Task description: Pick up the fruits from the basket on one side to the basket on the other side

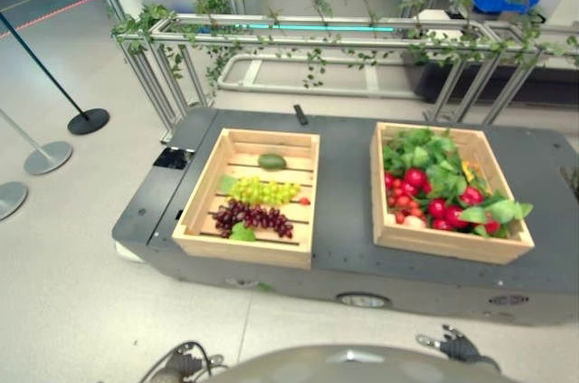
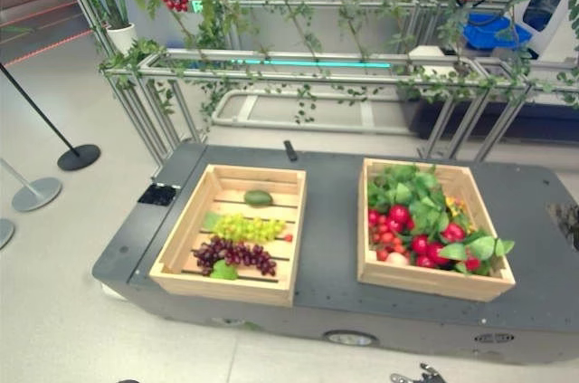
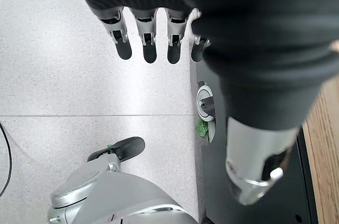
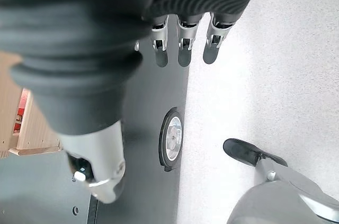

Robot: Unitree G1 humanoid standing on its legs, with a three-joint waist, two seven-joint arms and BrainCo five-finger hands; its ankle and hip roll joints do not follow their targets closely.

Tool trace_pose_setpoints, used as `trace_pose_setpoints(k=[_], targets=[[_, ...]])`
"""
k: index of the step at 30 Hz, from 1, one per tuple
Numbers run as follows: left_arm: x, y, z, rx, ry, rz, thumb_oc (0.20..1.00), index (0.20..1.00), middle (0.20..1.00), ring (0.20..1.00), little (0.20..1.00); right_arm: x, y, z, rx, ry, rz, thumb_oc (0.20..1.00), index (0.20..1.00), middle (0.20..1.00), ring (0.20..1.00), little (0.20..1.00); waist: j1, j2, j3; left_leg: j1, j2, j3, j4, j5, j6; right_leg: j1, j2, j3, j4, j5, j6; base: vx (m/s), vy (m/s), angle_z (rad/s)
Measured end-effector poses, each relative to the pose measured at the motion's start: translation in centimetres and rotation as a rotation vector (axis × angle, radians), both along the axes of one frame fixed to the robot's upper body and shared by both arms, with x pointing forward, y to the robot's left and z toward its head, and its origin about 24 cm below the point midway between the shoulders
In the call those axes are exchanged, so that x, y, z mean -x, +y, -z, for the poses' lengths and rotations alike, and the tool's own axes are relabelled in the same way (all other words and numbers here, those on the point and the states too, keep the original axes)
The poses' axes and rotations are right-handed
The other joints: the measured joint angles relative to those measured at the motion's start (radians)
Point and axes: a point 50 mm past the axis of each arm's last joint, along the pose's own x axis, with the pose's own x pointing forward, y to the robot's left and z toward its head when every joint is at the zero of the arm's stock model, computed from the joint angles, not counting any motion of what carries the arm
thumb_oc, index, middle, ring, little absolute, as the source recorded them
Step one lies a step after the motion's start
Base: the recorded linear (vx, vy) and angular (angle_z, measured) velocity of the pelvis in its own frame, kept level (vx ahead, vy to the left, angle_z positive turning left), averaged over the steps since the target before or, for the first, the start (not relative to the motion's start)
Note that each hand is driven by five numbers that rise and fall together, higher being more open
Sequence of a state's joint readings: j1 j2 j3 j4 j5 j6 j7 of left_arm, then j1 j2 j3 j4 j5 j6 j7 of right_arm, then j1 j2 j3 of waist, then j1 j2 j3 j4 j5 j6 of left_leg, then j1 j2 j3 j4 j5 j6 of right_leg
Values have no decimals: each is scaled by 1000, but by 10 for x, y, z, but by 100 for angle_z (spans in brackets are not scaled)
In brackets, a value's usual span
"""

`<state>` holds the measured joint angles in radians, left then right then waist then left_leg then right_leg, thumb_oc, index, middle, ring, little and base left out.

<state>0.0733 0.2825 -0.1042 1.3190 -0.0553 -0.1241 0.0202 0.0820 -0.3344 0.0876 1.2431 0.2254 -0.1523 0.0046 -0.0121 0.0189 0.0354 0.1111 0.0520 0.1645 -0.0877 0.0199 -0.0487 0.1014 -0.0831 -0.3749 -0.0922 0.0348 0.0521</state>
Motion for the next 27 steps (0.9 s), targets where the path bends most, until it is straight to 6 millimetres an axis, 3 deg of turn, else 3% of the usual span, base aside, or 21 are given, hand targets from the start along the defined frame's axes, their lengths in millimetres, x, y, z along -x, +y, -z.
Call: trace_pose_setpoints(k=[27], targets=[[-1, 0, 0, -1, -2, 0, 1000, 1000, 1000, 1000, 1000, 1, 0, 0, 1, 2, 1, 1000, 1000, 1000, 1000, 1000, -2, -4, 2, 1, 4, 4, 0, -1, -1, -2, 5, 9, 0, 0, -1, -5, -11, 0]])
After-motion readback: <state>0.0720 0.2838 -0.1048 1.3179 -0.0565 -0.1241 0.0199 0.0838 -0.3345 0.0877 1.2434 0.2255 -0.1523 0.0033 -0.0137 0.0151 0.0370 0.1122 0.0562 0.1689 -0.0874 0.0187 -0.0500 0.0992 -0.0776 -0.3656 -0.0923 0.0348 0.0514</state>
